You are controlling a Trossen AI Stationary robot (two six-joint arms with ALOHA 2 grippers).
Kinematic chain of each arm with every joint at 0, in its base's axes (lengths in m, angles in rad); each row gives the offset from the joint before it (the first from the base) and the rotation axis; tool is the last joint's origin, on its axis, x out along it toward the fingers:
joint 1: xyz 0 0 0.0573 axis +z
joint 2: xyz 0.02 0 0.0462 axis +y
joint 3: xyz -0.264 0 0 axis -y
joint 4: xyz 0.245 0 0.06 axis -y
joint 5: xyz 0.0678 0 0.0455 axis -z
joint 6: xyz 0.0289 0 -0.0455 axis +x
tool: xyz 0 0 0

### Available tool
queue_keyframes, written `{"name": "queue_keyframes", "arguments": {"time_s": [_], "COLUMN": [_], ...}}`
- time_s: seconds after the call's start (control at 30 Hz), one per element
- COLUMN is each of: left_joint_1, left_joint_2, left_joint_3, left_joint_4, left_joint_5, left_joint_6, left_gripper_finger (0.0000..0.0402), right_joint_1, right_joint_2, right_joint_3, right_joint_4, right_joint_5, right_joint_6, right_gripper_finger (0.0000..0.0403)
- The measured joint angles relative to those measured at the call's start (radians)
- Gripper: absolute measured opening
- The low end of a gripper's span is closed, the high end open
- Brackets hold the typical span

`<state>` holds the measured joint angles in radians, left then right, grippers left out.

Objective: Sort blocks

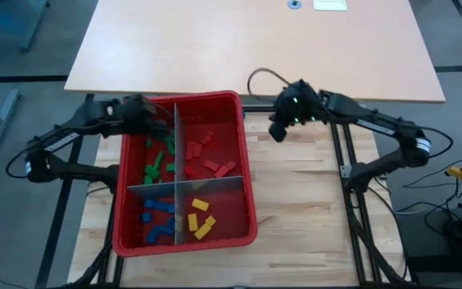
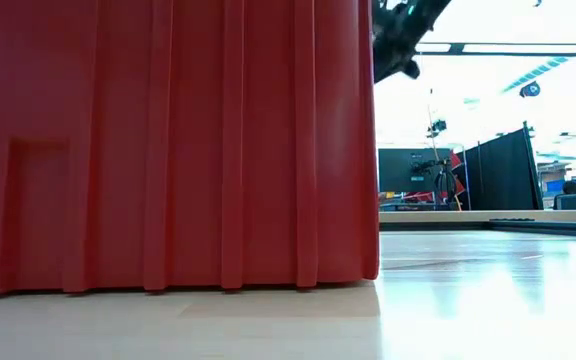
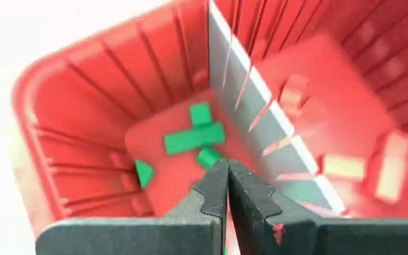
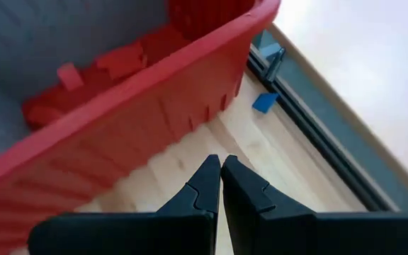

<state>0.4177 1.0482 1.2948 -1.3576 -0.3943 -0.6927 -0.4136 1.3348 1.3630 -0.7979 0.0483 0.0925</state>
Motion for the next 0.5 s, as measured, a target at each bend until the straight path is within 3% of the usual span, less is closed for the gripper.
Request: {"name": "queue_keyframes", "arguments": {"time_s": [0.2,0.5], "left_joint_1": [-0.025,-0.057], "left_joint_2": [-0.002,0.000], "left_joint_3": [0.126,0.124], "left_joint_4": [-0.008,-0.019], "left_joint_5": [-0.035,-0.033], "left_joint_6": [-0.009,-0.032], "left_gripper_finger": [0.0000,0.0000], "right_joint_1": [-0.204,-0.358], "right_joint_2": [0.121,0.376], "right_joint_3": [-0.062,-0.062], "right_joint_4": [0.181,0.433], "right_joint_5": [-0.259,-0.629], "right_joint_6": [0.000,0.103], "right_gripper_finger": [0.0000,0.0000]}}
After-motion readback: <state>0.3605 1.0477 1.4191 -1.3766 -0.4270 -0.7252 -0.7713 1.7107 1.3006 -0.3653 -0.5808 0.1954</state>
